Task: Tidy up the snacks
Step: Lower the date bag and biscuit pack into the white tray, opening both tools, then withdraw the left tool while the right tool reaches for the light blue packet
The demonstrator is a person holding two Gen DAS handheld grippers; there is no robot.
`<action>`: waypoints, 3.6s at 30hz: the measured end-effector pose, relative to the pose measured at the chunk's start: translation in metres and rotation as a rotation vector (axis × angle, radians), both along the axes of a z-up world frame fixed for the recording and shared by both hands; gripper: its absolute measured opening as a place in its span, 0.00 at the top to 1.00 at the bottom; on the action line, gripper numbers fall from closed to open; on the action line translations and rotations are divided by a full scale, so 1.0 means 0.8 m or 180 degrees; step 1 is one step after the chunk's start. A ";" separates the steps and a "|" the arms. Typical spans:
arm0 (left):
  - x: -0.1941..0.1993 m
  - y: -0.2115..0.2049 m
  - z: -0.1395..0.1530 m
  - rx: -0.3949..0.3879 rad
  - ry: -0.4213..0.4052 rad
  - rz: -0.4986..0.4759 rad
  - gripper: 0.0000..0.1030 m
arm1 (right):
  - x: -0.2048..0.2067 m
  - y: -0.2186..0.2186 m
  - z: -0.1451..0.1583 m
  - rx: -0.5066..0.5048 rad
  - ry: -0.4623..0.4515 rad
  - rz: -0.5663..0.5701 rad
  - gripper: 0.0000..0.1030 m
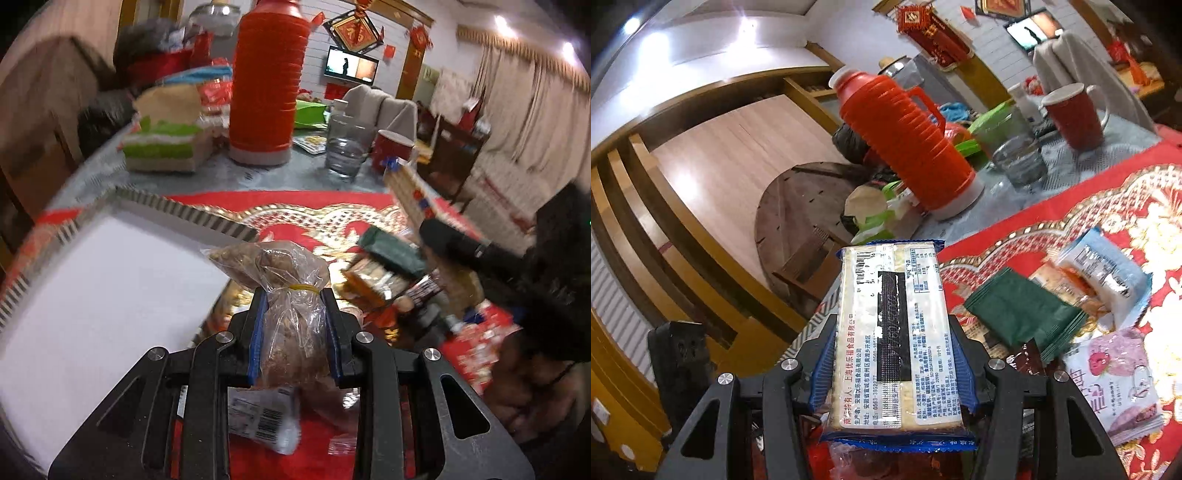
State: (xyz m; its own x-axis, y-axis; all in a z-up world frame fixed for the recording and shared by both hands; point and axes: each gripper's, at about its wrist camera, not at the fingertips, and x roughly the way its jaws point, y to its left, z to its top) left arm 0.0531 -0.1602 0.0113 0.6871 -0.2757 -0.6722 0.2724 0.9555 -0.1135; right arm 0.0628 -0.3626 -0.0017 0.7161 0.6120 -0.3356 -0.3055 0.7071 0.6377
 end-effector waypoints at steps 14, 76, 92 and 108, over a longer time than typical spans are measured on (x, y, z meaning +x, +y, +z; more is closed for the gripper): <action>-0.001 -0.003 -0.006 0.0129 -0.0045 0.0051 0.74 | -0.017 0.004 -0.001 -0.0424 -0.0055 -0.0276 0.48; 0.045 0.227 -0.008 -0.1413 0.0274 0.1581 0.24 | 0.027 0.181 0.063 -0.0924 -0.0276 0.0154 0.42; 0.018 0.070 0.010 -0.0818 0.0210 -0.0330 0.23 | 0.057 -0.092 -0.024 -0.1753 0.0249 -0.0510 0.31; 0.013 0.045 -0.005 -0.0697 0.0753 -0.1116 0.23 | 0.094 -0.079 -0.053 -0.2046 0.0702 -0.0240 0.61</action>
